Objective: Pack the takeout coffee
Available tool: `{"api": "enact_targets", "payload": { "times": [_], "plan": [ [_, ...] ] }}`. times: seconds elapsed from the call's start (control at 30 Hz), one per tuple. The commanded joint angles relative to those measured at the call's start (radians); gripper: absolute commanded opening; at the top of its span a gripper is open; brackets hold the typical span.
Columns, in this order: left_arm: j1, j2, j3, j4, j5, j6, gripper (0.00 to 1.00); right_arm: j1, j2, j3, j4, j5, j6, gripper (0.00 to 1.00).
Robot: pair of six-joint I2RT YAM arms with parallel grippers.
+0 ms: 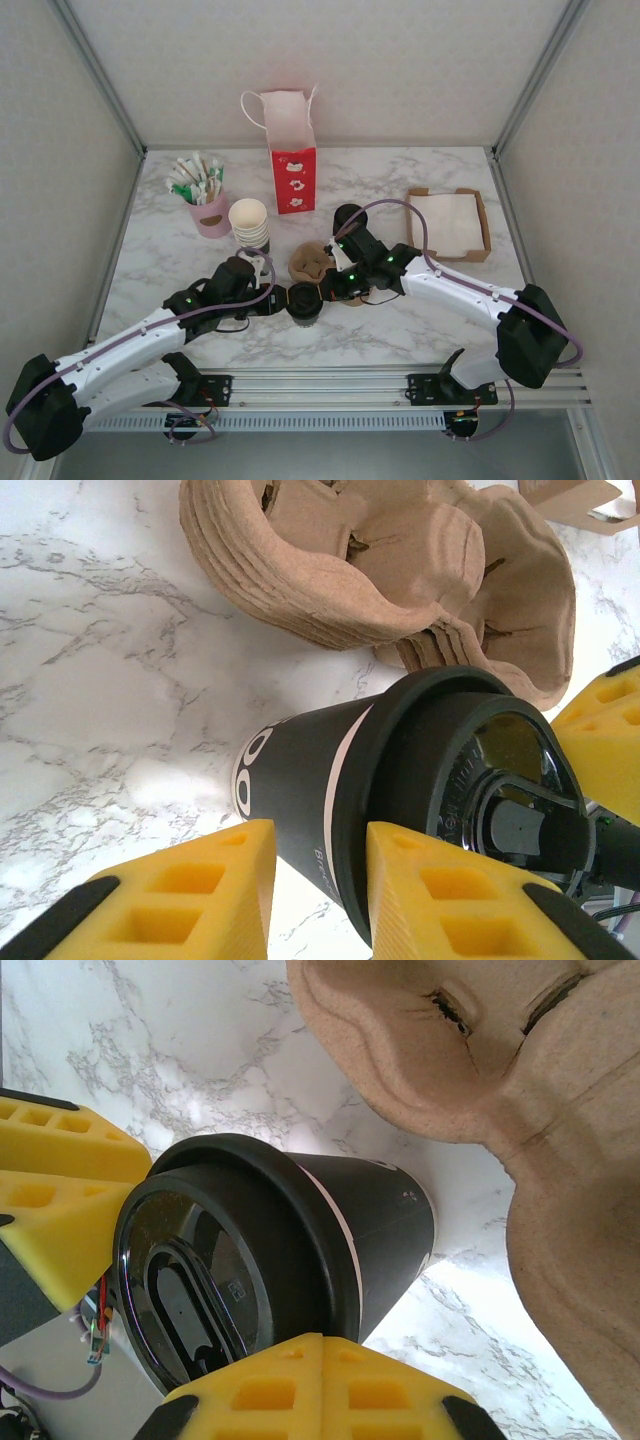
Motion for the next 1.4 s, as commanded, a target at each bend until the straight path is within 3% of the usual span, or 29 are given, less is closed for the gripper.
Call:
{"api": "enact_targets", "payload": {
  "times": [0.0, 0.43, 0.8, 1.03, 1.37],
  "plan": [
    [0.006, 0.011, -0.025, -0.014, -0.001, -0.01, 0.3, 0.002, 0.038, -0.028, 0.005, -0.007, 0.003, 0.0],
    [0.005, -0.033, 0.009, -0.061, -0.043, -0.017, 0.32, 0.003, -0.015, 0.004, -0.019, 0.004, 0.0, 0.0],
    [0.017, -0.056, 0.032, -0.092, -0.076, -0.018, 0.43, 0.003, -0.034, 0.032, -0.042, 0.02, -0.01, 0.0],
    [0.028, -0.093, 0.064, -0.129, -0.107, -0.015, 0.54, 0.003, -0.075, 0.054, -0.077, 0.051, -0.029, 0.11],
    [0.031, -0.136, 0.143, -0.185, -0.159, 0.01, 0.69, 0.003, -0.183, 0.06, -0.127, 0.112, -0.059, 0.37]
  ]
}}
